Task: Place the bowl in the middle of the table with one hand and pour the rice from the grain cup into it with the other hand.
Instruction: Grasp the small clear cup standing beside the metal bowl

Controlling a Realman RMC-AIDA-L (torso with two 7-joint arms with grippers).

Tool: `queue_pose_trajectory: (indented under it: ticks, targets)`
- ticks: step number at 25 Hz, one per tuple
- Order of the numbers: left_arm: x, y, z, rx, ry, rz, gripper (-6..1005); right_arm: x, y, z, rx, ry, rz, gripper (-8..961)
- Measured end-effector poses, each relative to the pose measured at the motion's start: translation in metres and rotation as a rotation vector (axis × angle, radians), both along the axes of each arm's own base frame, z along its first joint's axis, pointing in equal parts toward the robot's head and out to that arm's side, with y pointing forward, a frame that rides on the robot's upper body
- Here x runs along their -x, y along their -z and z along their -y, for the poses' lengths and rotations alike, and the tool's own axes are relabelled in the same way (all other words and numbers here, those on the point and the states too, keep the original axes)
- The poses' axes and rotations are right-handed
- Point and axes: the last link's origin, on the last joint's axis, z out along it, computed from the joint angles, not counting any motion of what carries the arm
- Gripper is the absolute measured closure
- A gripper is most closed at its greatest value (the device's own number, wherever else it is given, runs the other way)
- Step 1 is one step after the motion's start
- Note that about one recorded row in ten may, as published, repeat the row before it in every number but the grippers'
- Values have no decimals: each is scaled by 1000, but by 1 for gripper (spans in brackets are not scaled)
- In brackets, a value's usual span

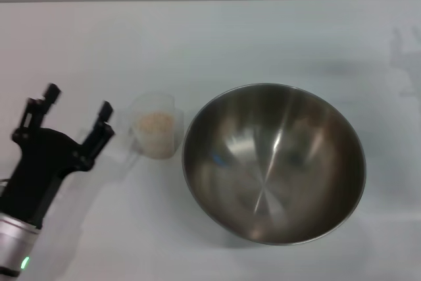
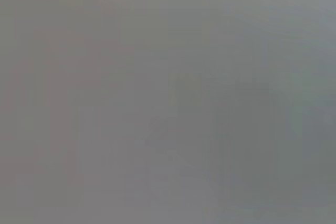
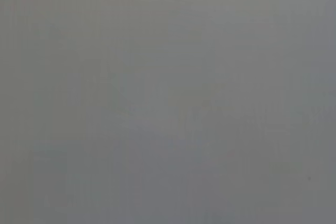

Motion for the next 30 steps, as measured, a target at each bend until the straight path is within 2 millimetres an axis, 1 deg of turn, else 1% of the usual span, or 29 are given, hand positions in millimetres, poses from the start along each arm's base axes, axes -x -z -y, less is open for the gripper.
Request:
queue_pose_trajectory:
  ticks: [7, 21, 30]
  targets:
    - [6, 16, -10, 92, -67, -53, 223, 0, 1, -1, 5, 7, 1, 591]
    - [15, 17, -15, 108, -103, -90, 227, -5, 1, 0, 7, 26, 5, 591]
    - [19, 24, -23, 150, -136, -131, 230, -4, 1, 0, 7, 24, 5, 592]
